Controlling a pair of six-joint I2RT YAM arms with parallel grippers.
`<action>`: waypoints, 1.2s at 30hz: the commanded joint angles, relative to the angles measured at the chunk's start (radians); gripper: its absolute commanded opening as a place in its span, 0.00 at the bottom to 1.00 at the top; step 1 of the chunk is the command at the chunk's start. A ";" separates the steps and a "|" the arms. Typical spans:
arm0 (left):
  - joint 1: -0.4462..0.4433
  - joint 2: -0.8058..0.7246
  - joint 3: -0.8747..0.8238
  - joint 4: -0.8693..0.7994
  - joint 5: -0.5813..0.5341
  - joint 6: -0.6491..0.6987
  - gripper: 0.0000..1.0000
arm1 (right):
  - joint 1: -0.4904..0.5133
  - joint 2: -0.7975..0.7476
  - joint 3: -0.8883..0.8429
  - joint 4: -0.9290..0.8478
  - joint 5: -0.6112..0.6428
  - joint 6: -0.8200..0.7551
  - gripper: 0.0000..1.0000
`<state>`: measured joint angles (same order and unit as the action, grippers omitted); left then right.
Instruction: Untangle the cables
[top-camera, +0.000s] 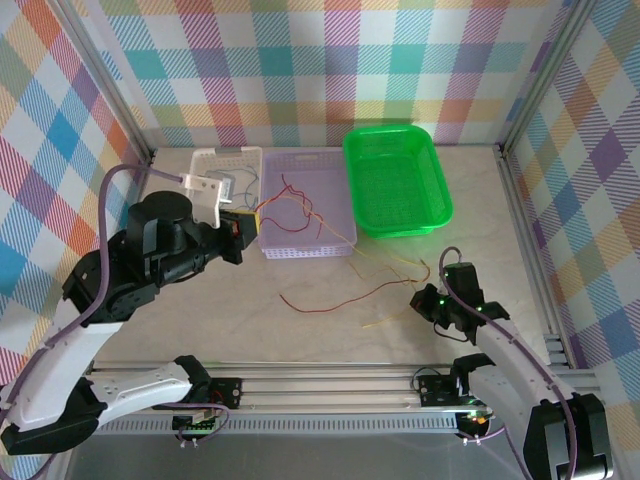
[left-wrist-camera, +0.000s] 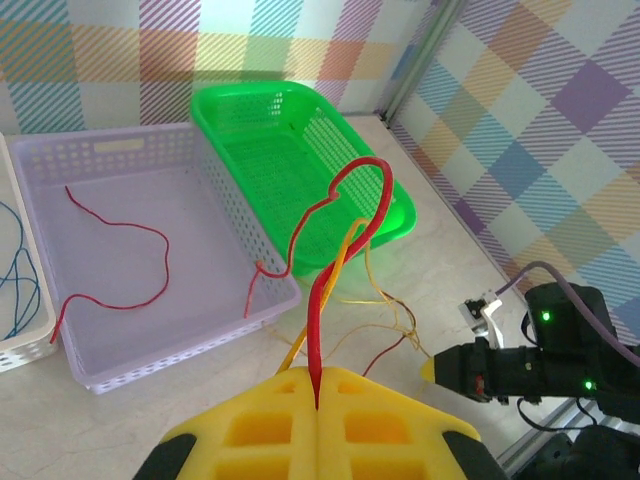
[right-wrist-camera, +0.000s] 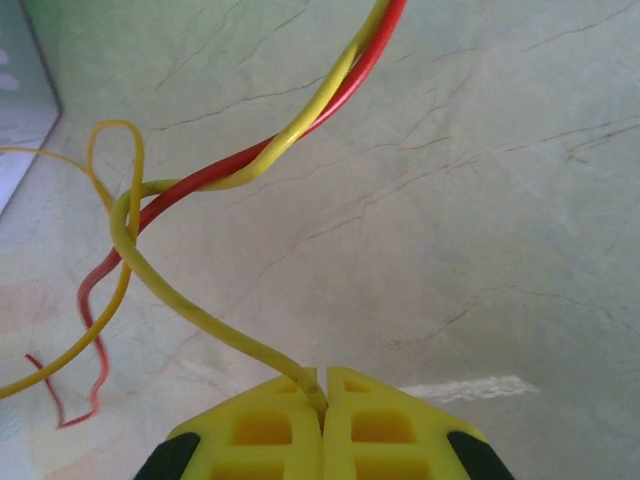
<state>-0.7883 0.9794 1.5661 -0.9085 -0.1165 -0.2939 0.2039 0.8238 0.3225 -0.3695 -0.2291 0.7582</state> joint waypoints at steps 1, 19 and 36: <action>0.009 -0.003 -0.006 -0.006 0.045 0.018 0.00 | -0.004 -0.076 0.028 -0.012 -0.057 -0.033 0.00; 0.008 0.134 -0.177 0.149 0.394 -0.059 0.00 | 0.030 -0.240 0.257 0.131 -0.375 -0.171 0.58; 0.003 0.155 -0.246 0.210 0.515 -0.094 0.00 | 0.358 0.164 0.434 0.310 -0.107 -0.430 0.57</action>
<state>-0.7864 1.1572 1.3369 -0.7322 0.3614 -0.3744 0.5419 0.9676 0.7204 -0.1169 -0.3908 0.3981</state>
